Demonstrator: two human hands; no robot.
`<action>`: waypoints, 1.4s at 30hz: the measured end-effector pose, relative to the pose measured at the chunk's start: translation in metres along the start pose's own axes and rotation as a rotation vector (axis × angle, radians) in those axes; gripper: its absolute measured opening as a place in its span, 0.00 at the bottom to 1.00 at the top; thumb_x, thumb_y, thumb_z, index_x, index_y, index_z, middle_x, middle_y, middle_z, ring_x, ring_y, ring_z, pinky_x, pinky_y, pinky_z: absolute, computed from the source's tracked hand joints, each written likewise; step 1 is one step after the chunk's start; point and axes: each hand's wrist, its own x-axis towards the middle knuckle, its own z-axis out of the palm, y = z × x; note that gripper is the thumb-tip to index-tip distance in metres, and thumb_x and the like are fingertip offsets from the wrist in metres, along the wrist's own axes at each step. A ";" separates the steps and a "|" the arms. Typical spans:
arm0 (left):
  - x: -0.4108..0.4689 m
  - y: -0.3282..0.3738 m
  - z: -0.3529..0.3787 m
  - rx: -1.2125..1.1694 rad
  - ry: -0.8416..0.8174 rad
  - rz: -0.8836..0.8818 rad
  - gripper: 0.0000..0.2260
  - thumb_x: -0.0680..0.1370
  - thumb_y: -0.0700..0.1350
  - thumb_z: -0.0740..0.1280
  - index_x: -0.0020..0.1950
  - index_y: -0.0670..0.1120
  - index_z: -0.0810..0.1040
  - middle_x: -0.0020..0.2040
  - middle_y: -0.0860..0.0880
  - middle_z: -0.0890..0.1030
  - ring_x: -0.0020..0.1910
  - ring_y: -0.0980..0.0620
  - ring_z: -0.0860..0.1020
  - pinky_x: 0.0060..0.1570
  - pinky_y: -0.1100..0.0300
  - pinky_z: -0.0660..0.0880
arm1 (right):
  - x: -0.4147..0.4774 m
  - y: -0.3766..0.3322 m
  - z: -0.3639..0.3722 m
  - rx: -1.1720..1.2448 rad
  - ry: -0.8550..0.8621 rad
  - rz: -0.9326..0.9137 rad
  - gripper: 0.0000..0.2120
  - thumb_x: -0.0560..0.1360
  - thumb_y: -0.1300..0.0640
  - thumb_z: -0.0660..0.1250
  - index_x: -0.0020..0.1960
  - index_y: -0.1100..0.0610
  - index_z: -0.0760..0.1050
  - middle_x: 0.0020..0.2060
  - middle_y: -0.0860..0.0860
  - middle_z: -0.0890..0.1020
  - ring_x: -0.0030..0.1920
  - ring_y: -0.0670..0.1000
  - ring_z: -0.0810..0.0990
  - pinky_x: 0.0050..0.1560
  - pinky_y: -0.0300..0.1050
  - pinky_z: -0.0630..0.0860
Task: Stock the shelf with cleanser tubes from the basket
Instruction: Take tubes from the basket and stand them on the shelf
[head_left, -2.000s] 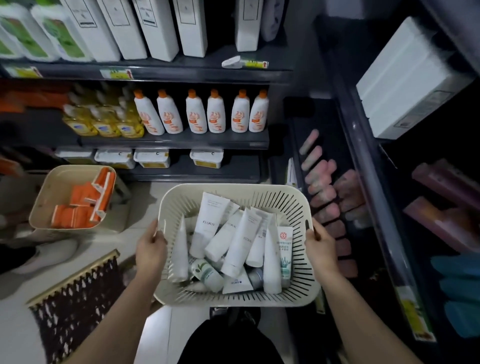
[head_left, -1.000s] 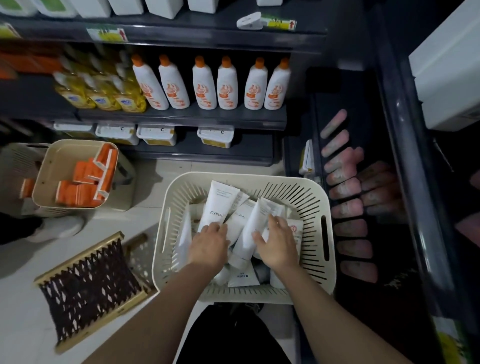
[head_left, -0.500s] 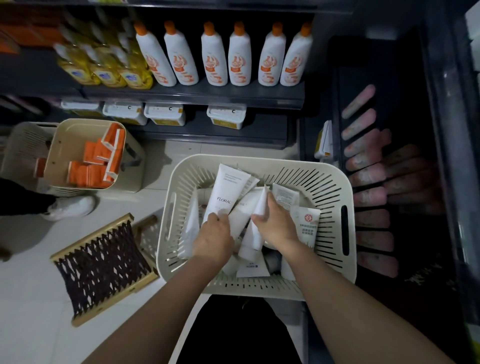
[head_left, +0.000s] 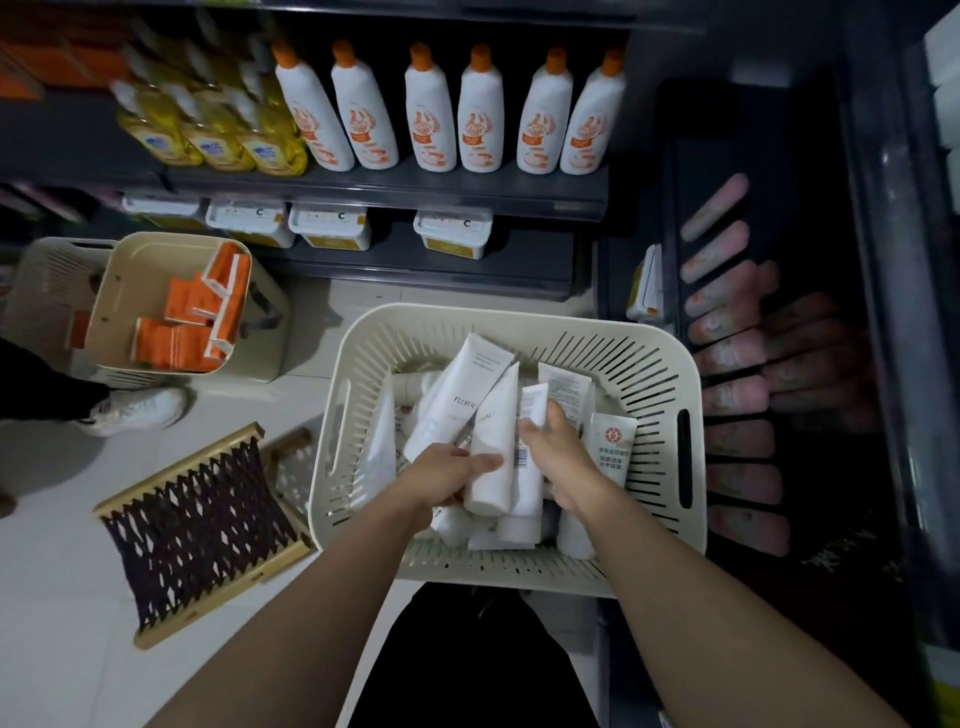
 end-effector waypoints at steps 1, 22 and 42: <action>0.000 0.002 0.000 -0.040 -0.054 -0.015 0.17 0.73 0.48 0.73 0.57 0.39 0.79 0.51 0.43 0.83 0.47 0.46 0.82 0.47 0.56 0.78 | 0.000 0.002 -0.001 0.072 -0.007 0.011 0.17 0.81 0.53 0.57 0.69 0.46 0.65 0.60 0.49 0.78 0.55 0.53 0.79 0.56 0.57 0.78; -0.033 0.027 0.006 -0.235 -0.018 0.235 0.23 0.72 0.50 0.74 0.62 0.43 0.74 0.54 0.41 0.82 0.51 0.41 0.82 0.44 0.47 0.80 | -0.064 -0.014 -0.034 0.646 -0.155 0.254 0.23 0.64 0.53 0.79 0.54 0.61 0.77 0.37 0.57 0.84 0.37 0.58 0.83 0.38 0.51 0.83; -0.050 0.060 0.019 -0.115 -0.077 0.305 0.14 0.77 0.47 0.68 0.62 0.47 0.72 0.55 0.44 0.82 0.51 0.44 0.81 0.48 0.49 0.79 | -0.093 -0.019 -0.060 0.814 0.046 0.057 0.17 0.77 0.49 0.65 0.56 0.62 0.76 0.36 0.58 0.84 0.35 0.56 0.83 0.41 0.51 0.81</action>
